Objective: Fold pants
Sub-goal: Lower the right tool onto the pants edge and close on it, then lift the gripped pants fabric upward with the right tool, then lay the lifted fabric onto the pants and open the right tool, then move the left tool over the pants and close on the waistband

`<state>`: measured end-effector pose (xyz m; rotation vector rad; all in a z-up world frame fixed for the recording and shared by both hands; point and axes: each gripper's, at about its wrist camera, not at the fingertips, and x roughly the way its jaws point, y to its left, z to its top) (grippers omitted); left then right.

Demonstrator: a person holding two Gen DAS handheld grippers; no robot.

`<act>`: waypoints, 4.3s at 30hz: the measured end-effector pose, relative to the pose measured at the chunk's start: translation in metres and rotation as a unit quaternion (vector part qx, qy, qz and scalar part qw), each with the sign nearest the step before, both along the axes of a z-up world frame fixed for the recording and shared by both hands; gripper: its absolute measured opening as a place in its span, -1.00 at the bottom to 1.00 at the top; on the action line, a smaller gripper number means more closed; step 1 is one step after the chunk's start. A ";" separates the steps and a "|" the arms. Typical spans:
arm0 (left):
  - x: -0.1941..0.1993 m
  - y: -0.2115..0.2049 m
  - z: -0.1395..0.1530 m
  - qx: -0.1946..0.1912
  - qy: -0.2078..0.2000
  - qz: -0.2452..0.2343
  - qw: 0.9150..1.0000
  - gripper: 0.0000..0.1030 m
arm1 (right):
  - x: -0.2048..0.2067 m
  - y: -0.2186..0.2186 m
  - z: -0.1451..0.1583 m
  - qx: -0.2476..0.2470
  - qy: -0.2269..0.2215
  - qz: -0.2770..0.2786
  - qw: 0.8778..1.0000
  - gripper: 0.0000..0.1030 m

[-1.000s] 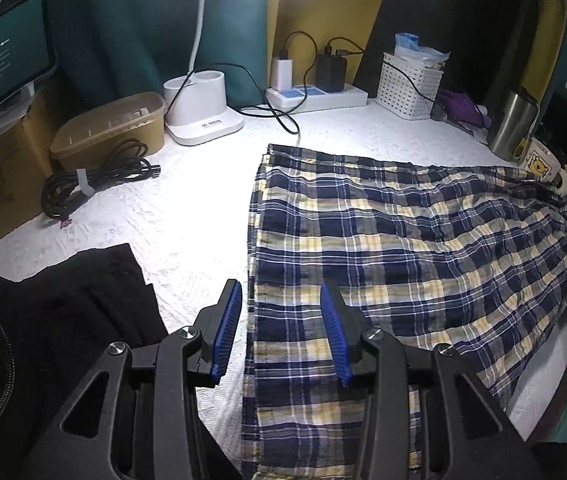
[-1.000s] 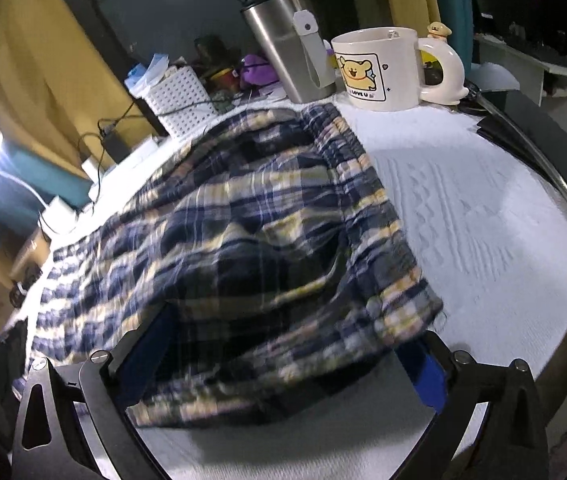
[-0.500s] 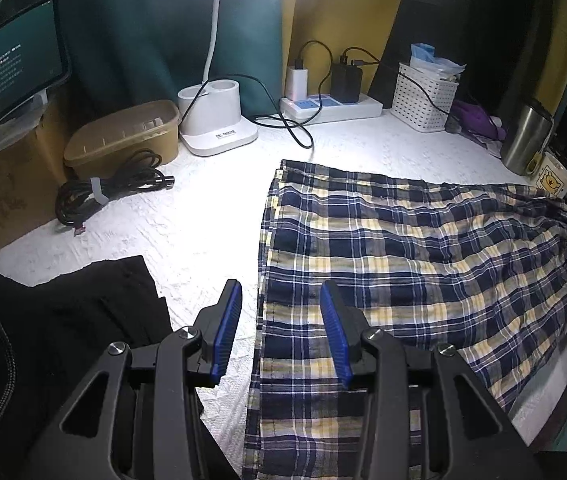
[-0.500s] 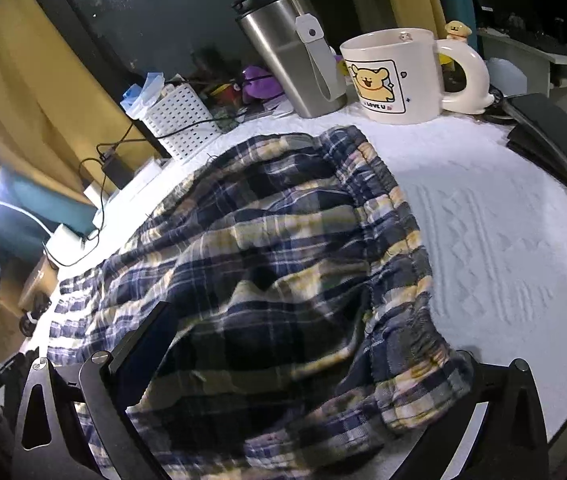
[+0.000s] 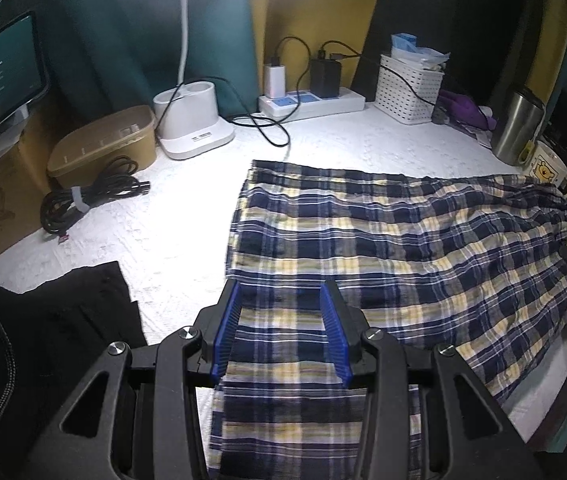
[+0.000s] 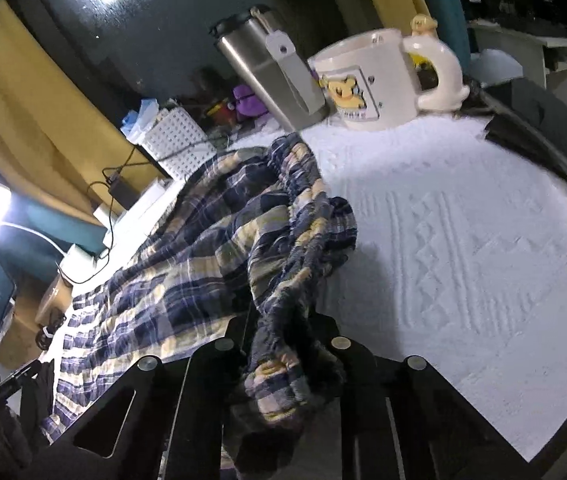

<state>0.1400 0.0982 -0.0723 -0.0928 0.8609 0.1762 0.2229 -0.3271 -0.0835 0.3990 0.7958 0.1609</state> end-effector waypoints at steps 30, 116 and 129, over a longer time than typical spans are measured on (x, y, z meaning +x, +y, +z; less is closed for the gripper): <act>0.029 -0.012 -0.050 -0.031 0.040 -0.048 0.998 -0.84 | -0.008 -0.030 0.005 -0.068 0.005 -0.026 0.997 0.59; -0.045 0.162 -0.015 -0.057 -0.067 0.029 0.996 -0.47 | 0.011 0.340 0.028 -0.161 0.003 0.262 0.952 -0.72; -0.060 0.146 0.000 -0.040 -0.071 0.030 0.996 -0.47 | -0.009 0.355 0.021 -0.163 0.003 0.292 0.942 1.00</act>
